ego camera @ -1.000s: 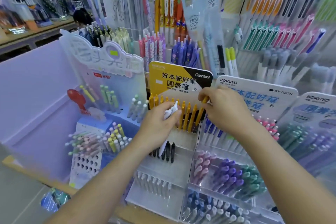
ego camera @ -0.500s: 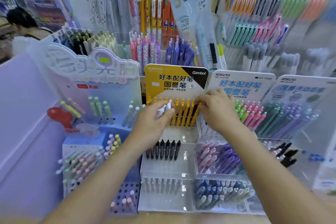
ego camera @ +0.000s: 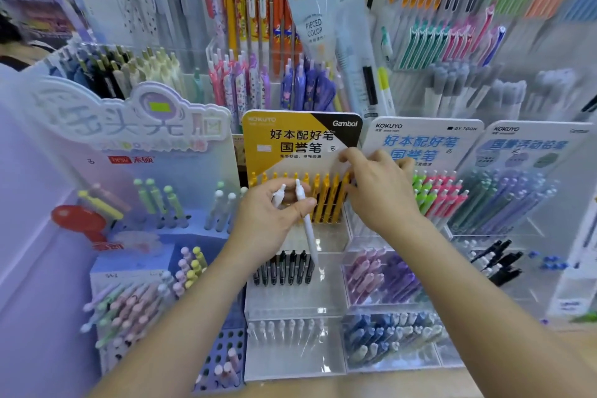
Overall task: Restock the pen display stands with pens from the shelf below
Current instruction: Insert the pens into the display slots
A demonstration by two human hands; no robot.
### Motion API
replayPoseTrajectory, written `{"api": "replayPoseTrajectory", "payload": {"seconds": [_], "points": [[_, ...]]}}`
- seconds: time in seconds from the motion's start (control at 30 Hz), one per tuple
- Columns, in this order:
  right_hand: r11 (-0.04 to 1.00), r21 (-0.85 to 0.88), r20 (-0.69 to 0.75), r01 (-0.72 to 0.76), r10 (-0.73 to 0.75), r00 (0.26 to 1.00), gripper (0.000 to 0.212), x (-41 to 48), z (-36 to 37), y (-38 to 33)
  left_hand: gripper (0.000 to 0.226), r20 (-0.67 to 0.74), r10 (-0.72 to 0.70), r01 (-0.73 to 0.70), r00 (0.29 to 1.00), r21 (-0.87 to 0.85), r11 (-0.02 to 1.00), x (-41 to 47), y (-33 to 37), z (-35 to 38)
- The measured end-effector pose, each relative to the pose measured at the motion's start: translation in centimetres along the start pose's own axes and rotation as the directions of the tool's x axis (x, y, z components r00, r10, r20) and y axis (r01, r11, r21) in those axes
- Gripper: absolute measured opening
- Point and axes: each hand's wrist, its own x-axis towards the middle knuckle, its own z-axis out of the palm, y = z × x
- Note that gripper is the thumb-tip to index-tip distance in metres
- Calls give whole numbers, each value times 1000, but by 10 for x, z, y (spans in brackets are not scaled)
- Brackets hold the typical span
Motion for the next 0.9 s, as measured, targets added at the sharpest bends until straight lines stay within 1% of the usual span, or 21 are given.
{"api": "replayPoseTrajectory", "payload": {"seconds": [0.07,0.1,0.13,0.17,0.2,0.23,0.27,0.3,0.33,0.37,0.43,0.53,0.6,0.63,0.7,0.77,0.83,0.9], "points": [[1000,1,-66,20,-20,998,42,-6,-3,-1,12,1,-9,9,1000,-52,999,-1,4,-1],[999,34,-131,26,-21,991,41,-12,-7,-2,13,3,-9,9,1000,-68,998,-2,5,-1],[994,104,-197,26,-5,980,39,-18,-13,-5,13,7,-8,9,1000,-79,997,-3,6,-1],[975,223,-222,22,29,975,36,-26,-20,-8,13,10,-8,9,1000,-90,996,-4,7,-1],[917,400,-171,9,65,983,34,-34,-27,-13,14,13,-9,10,1000,-101,995,-5,8,-1],[804,593,-41,-42,83,996,33,-43,-31,-17,13,18,-8,10,1000,-108,994,-7,9,-1],[658,742,118,-131,64,991,36,-52,-35,-23,13,29,-3,6,1000,-110,994,-9,10,0],[531,818,244,-223,30,969,41,-60,-35,-29,12,42,3,2,999,-112,994,-13,11,1],[473,839,302,-270,9,953,46,-67,-32,-33,12,59,9,-2,998,-119,993,-17,13,2],[467,840,306,-275,10,952,49,-73,-28,-35,13,77,14,-4,997,-128,992,-21,15,3],[483,840,262,-247,37,964,54,-83,-25,-39,13,126,29,-13,992,-125,992,-29,17,5],[475,843,256,-253,59,965,58,-101,-23,-39,11,224,71,-69,972,-14,998,-40,11,3],[456,834,282,-313,136,950,53,-116,-19,-37,14,263,67,-85,963,57,995,-45,1,-1],[423,837,293,-348,190,937,48,-124,-18,-36,14,270,56,-83,961,90,992,-48,-5,-3],[344,850,308,-399,292,906,28,-138,-13,-33,12,277,21,-78,961,197,977,-55,-16,-6],[333,846,295,-417,359,885,10,-153,-5,-28,11,308,-21,-92,951,350,932,-62,-28,-8],[361,820,284,-444,417,863,19,-166,5,-24,9,375,-45,-161,926,500,851,-69,-44,-10],[446,767,250,-461,453,856,23,-177,17,-21,11,444,-34,-271,895,604,750,-75,-63,-9]]}}
